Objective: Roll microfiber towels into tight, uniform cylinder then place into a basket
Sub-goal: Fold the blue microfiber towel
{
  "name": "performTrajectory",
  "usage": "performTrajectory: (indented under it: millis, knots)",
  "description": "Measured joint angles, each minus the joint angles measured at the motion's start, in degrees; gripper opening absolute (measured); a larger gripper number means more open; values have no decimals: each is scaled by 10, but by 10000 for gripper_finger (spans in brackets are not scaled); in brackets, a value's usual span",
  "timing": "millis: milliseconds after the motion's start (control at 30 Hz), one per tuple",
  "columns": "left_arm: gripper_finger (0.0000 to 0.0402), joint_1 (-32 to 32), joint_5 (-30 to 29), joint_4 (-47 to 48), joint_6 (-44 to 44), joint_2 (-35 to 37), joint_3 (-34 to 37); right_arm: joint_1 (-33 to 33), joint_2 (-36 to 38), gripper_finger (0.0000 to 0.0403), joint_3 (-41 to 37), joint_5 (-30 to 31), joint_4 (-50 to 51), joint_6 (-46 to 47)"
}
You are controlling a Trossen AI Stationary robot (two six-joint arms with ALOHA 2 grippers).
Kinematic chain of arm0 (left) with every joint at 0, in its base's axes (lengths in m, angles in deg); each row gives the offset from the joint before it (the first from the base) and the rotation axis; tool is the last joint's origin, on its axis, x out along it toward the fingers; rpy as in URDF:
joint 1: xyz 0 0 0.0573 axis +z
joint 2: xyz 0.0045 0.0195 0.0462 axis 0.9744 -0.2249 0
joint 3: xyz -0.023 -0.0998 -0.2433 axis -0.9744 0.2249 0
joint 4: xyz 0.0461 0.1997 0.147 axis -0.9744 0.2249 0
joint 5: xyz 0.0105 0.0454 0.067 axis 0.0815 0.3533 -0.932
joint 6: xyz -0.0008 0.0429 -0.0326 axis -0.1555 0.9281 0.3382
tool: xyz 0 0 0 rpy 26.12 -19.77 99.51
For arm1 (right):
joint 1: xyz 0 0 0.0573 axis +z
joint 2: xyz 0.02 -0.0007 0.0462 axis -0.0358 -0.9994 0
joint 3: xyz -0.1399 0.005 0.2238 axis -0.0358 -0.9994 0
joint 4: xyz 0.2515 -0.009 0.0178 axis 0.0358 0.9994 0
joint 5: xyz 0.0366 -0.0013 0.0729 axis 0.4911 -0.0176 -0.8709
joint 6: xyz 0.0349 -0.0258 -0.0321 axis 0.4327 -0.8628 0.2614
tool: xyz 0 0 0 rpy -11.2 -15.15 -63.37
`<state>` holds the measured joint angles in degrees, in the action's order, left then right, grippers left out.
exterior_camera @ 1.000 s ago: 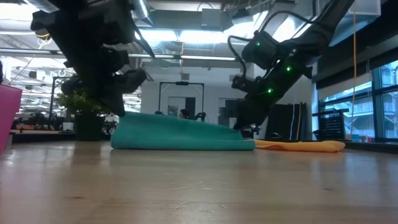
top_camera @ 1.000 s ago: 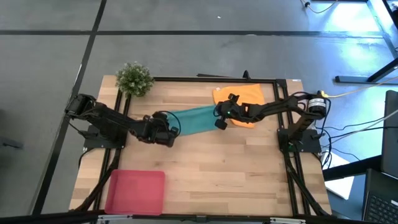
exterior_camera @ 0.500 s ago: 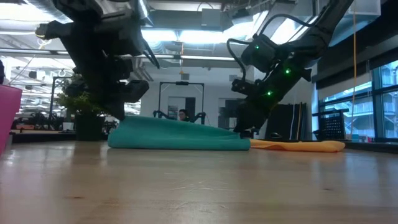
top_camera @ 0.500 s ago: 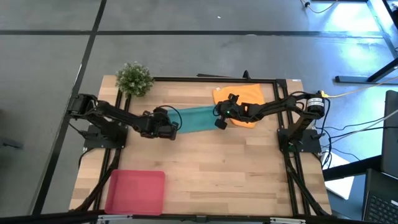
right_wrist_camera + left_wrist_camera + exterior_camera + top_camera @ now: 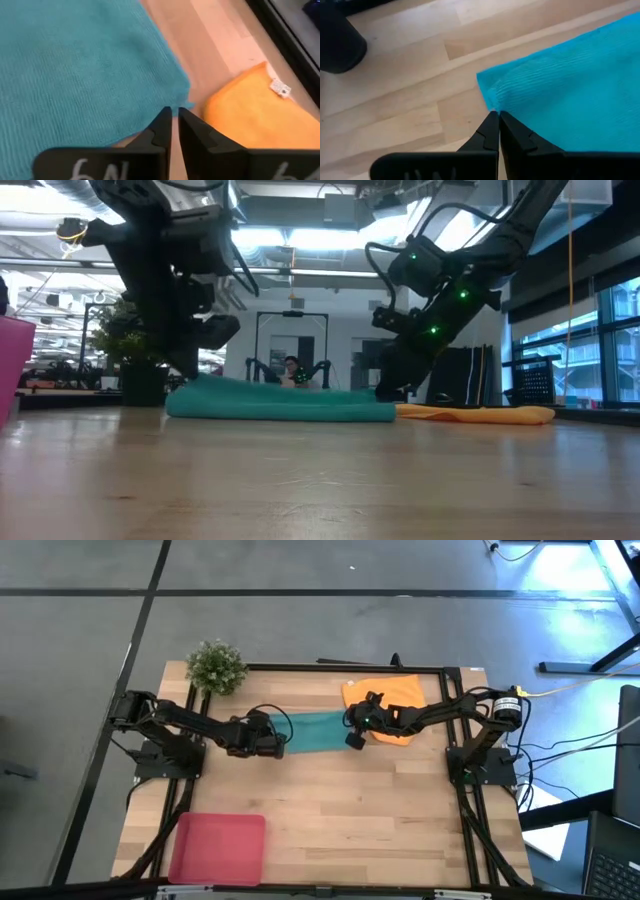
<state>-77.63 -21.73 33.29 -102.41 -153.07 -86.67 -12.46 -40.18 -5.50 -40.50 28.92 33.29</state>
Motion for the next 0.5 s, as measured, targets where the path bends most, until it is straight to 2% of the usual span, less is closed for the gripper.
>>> performTrajectory:
  millis: [233, 500]
  knots:
    - [8, 15, 1, -3, 30, 0, 0, 0, 0, 72, 0, -4, -3, -14]
    - [67, 47, -5, -4, 87, 0, 0, 0, 1, 124, 0, -5, -13, -16]
